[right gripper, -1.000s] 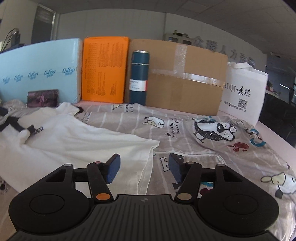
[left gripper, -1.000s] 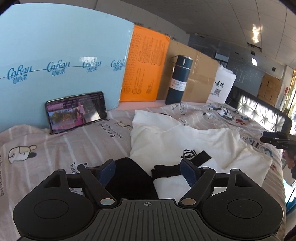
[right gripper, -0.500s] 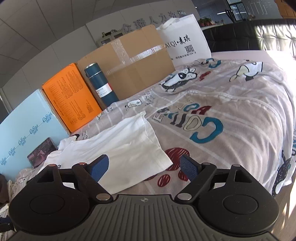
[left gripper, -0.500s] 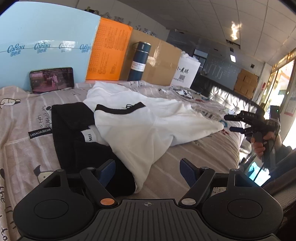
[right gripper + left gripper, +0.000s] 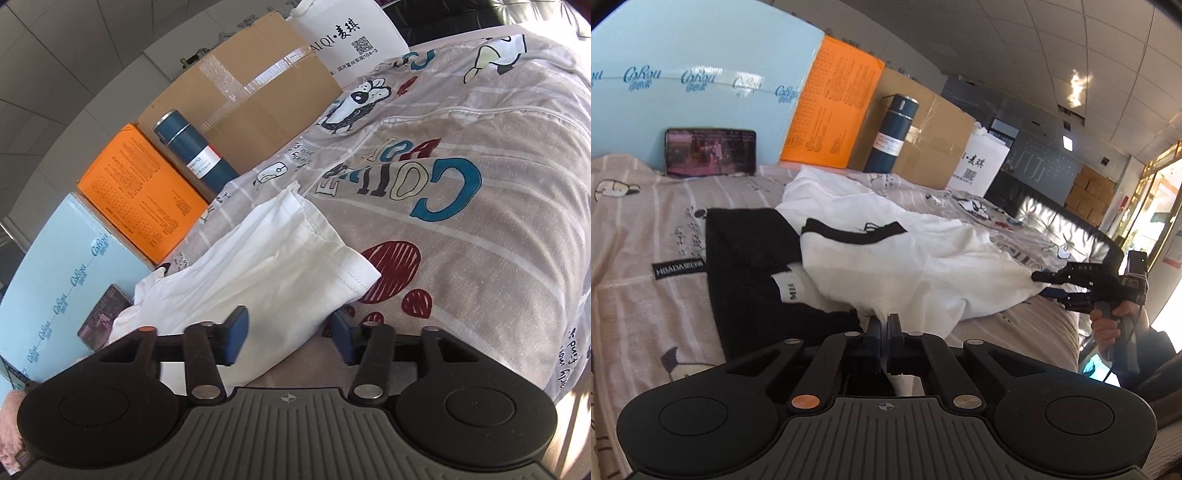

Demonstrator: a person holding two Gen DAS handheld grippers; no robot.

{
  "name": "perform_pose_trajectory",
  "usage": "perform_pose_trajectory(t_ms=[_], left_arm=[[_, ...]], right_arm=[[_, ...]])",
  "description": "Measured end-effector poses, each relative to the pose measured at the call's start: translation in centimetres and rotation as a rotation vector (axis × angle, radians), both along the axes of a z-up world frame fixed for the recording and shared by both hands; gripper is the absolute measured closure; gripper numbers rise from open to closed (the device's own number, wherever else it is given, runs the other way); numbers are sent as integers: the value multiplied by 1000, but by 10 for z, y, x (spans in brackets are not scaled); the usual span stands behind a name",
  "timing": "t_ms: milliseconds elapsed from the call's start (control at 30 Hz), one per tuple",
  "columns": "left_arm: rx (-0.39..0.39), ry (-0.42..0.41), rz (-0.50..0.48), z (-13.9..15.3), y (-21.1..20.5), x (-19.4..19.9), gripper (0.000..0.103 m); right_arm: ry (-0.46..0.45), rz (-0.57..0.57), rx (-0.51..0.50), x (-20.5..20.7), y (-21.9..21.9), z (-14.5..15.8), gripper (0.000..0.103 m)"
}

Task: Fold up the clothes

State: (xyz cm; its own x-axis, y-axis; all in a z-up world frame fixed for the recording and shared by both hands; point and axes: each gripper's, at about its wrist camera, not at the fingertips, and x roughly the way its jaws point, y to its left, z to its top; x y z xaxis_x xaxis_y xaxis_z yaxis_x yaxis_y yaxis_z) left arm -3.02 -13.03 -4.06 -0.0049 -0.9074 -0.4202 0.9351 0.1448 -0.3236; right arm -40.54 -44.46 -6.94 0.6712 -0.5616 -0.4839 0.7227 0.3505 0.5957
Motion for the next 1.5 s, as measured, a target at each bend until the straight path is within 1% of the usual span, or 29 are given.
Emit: perform_pose_trajectory(t_ms=[33,67,100,167,233,300,367,433,467,533,600,633,700,733,767,800,833,867,900,933,967,1033,1067,1167,1300,1333,1367,1433,1500], left_arm=[[-21,-31,8,7,2,0,102],[-43,-58,15,14,4,0,102],[-58,-73,16,20,5,0,102],[-70,-92,-2,28,6,-1,102],[-61,-95,-31,30,7,-3,102],[-33,-71,-59,24,9,-6,102],[7,-27,-79,12,11,-9,102],[69,-20,-91,-1,11,-14,102],[105,-38,-97,-6,10,-19,102],[140,-76,-110,-7,9,-25,102],[153,-128,-123,-5,10,-29,101],[159,-157,-130,-4,11,-31,99],[145,-194,-130,0,15,-31,96],[130,-214,-117,4,16,-31,92],[113,-238,-94,8,18,-29,80],[95,-260,-65,13,18,-27,72],[76,-278,-37,18,16,-25,60],[54,-296,-19,24,12,-22,54],[32,-314,-12,29,7,-20,53],[16,-334,-15,32,1,-19,51],[15,-361,-28,33,-7,-19,48],[37,-411,-72,31,-26,-18,48],[54,-423,-102,28,-36,-17,48],[123,-414,-180,16,-60,-12,47],[223,-375,-232,-3,-79,-3,45],[238,-354,-230,-6,-81,1,40],[241,-331,-226,-9,-82,5,36],[230,-290,-226,-6,-82,14,35],[183,-286,-215,5,-78,22,35]], right_arm=[[10,-10,-3,1,-1,-2,89],[-2,-19,-7,1,-1,-2,95],[-27,-29,-18,-2,-1,-2,97],[-60,-51,-70,-8,2,5,99],[-51,-68,-144,-12,7,18,100],[-36,-69,-168,-13,8,23,100],[-17,-73,-152,-13,6,21,100],[-11,-90,-99,-17,2,10,100],[-11,-99,-72,-19,0,4,100],[-18,-111,-32,-22,-3,-6,100],[2,-121,-40,-21,-1,-7,98],[24,-136,-57,-21,1,-5,98],[69,-171,-93,-21,5,0,94],[105,-204,-117,-24,7,3,89],[142,-238,-142,-25,9,6,84],[190,-281,-178,-26,11,10,79],[216,-301,-213,-26,13,14,77],[219,-300,-244,-25,15,17,71],[208,-278,-283,-23,17,21,66],[197,-256,-323,-20,20,25,57],[188,-229,-359,-16,23,29,51],[186,-137,-402,-1,25,34,44],[180,-82,-401,8,23,36,40],[168,72,-355,33,16,35,34],[189,127,-286,51,3,27,28],[191,130,-268,50,0,24,27],[193,132,-251,49,-4,21,26],[197,138,-216,48,-11,14,26],[181,143,-215,45,-16,16,25]])
